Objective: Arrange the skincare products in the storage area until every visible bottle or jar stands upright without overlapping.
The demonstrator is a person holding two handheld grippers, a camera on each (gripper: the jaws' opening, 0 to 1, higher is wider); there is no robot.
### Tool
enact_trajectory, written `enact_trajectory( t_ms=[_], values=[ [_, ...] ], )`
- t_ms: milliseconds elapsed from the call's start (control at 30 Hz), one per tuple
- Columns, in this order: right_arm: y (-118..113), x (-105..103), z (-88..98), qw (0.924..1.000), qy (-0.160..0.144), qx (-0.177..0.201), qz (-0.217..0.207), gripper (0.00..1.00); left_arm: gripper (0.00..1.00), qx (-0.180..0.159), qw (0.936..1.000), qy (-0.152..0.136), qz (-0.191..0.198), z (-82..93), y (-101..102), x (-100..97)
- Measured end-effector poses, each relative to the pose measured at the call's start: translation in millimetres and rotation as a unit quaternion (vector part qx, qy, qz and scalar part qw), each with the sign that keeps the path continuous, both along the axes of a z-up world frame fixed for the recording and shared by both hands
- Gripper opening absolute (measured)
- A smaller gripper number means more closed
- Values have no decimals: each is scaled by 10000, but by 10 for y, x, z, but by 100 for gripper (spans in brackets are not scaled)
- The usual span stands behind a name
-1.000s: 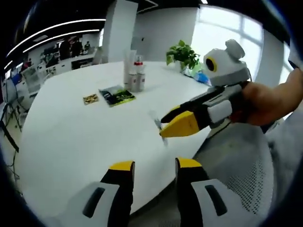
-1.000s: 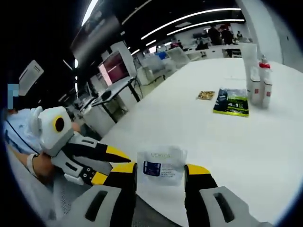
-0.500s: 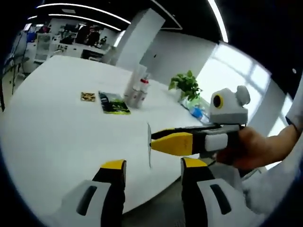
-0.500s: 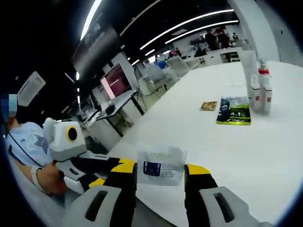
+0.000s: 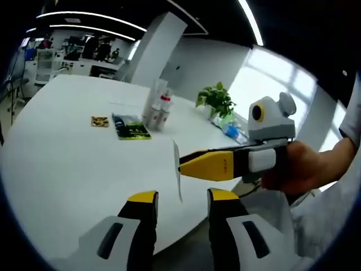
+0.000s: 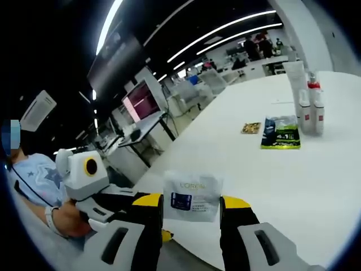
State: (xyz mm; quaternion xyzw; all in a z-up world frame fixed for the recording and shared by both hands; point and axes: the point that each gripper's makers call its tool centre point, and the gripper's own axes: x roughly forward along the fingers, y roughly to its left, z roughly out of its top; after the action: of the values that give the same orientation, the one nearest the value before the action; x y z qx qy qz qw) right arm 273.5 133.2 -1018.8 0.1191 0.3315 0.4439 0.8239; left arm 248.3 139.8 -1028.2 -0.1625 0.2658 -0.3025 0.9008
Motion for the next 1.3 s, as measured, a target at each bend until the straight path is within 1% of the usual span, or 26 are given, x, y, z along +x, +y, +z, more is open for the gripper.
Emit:
enact_trajectory(
  t_ms=[100,200,300,333,367,467,500,567,600,667,733,833,933,967,1033,1100,1133,1167,1233,1300],
  values=[
    [40,-54,2,10000,51,29,41,39,26,-24,10000,-19,26,13,8,5],
    [83,-91,4,9999,109,78,60,39,19,-39,10000,-44,36,29,17,4],
    [119,-121,6,9997,173,143,71,39,7,24,9999,-97,-7,32,23,-5],
    [136,-132,11,9996,190,171,84,39,2,53,9999,-136,-14,44,24,-8],
    [145,-139,14,9996,197,177,94,39,0,65,9999,-157,-16,48,23,-9],
    [155,-142,27,9995,204,198,103,39,0,75,9998,-159,39,48,44,2],
    [156,-142,32,9994,235,233,96,39,0,63,9998,-154,72,50,54,6],
    [157,-143,30,9990,314,291,89,39,0,142,9996,-176,163,36,105,23],
    [159,-145,33,9988,352,329,84,40,0,100,9997,-180,163,47,108,24],
    [155,-142,43,9986,380,378,52,41,0,-164,9996,-132,192,82,100,26],
    [159,-153,63,9983,394,417,72,41,0,-241,9994,-81,218,75,125,28],
    [156,-148,89,9979,408,498,90,43,0,-501,9984,-42,248,117,130,26],
    [153,-140,115,9975,399,570,126,45,0,-688,9974,5,235,137,128,19],
    [157,-140,136,9970,399,642,153,44,0,-710,9971,28,280,135,144,23],
    [99,-91,167,9958,431,806,75,45,0,-886,9955,96,335,152,158,23],
    [42,-60,187,9948,465,904,46,44,0,-1318,9902,121,453,234,189,39],
    [28,-53,192,9946,473,925,38,44,0,-1386,9892,122,455,245,195,40],
    [-6,-30,206,9937,475,1011,41,43,0,-1591,9863,106,428,290,195,39],
    [-18,-28,224,9922,545,1119,69,41,0,-1806,9826,58,421,352,198,38],
    [4,-56,279,9892,618,1322,164,39,0,-1925,9806,77,359,380,180,20]
  ],
)
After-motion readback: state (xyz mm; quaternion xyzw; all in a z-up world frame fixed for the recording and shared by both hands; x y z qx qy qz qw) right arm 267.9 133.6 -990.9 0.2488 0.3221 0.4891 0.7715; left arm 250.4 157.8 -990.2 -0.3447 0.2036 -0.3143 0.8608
